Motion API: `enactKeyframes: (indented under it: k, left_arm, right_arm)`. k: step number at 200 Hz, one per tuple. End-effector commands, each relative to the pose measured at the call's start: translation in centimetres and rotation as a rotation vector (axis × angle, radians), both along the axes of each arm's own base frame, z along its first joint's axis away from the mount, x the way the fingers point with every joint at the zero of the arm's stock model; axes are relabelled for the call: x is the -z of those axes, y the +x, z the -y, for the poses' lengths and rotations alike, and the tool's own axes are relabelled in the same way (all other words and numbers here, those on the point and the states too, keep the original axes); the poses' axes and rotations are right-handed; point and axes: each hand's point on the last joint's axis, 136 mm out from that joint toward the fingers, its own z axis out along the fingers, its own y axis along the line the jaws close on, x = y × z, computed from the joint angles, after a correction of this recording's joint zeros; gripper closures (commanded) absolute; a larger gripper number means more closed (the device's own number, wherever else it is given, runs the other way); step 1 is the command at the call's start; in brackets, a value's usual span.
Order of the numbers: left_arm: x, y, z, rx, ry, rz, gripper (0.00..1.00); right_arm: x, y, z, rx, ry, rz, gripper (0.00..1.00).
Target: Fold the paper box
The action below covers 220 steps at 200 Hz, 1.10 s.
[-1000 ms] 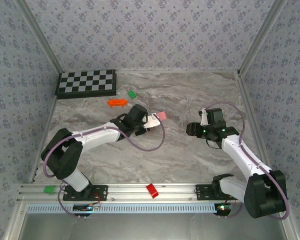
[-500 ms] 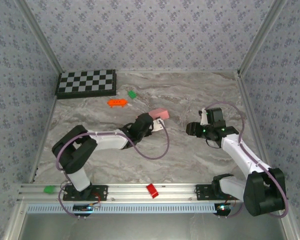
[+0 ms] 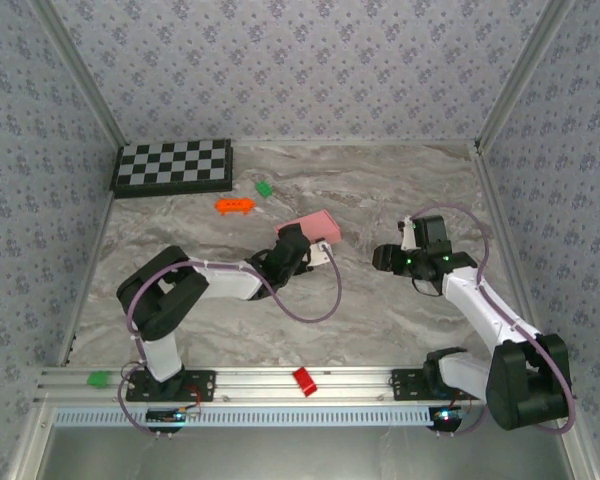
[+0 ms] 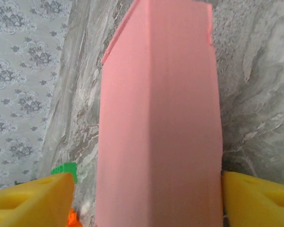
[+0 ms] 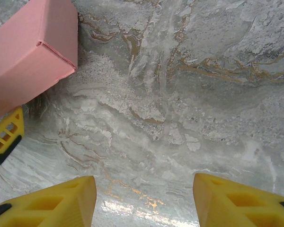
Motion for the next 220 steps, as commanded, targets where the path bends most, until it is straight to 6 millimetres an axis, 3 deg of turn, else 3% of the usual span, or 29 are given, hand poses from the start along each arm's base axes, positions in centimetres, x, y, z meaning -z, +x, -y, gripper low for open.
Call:
enactKeyframes:
  k: [1, 56, 92, 126, 182, 220]
  left_arm:
    - [-1.8, -0.5, 0.8, 0.026, -0.080, 0.013, 0.11]
    - [-4.2, -2.3, 1.2, 0.067, -0.180, -0.073, 0.02]
    - [-7.4, -1.4, -1.6, -0.079, -0.323, -0.090, 0.01]
    - [-9.1, 0.2, -6.9, -0.285, -0.428, -0.105, 0.01]
    - [-10.5, 2.4, -17.5, -0.668, -0.582, -0.049, 0.00]
    - [-10.0, 3.4, -24.5, -0.931, -0.618, 0.035, 0.00]
  right_arm:
    - [0.7, -0.3, 0.2, 0.008, 0.001, -0.030, 0.42]
    - [1.2, -0.2, 0.4, 0.012, -0.008, -0.035, 0.42]
    - [1.3, 0.5, 1.4, 0.036, -0.061, -0.016, 0.42]
    - [1.0, 2.0, 4.8, 0.171, -0.214, 0.040, 0.42]
    - [-0.4, 3.7, 9.8, 0.352, -0.441, 0.147, 0.42]
    - [-1.3, 5.0, 12.5, 0.434, -0.544, 0.227, 0.42]
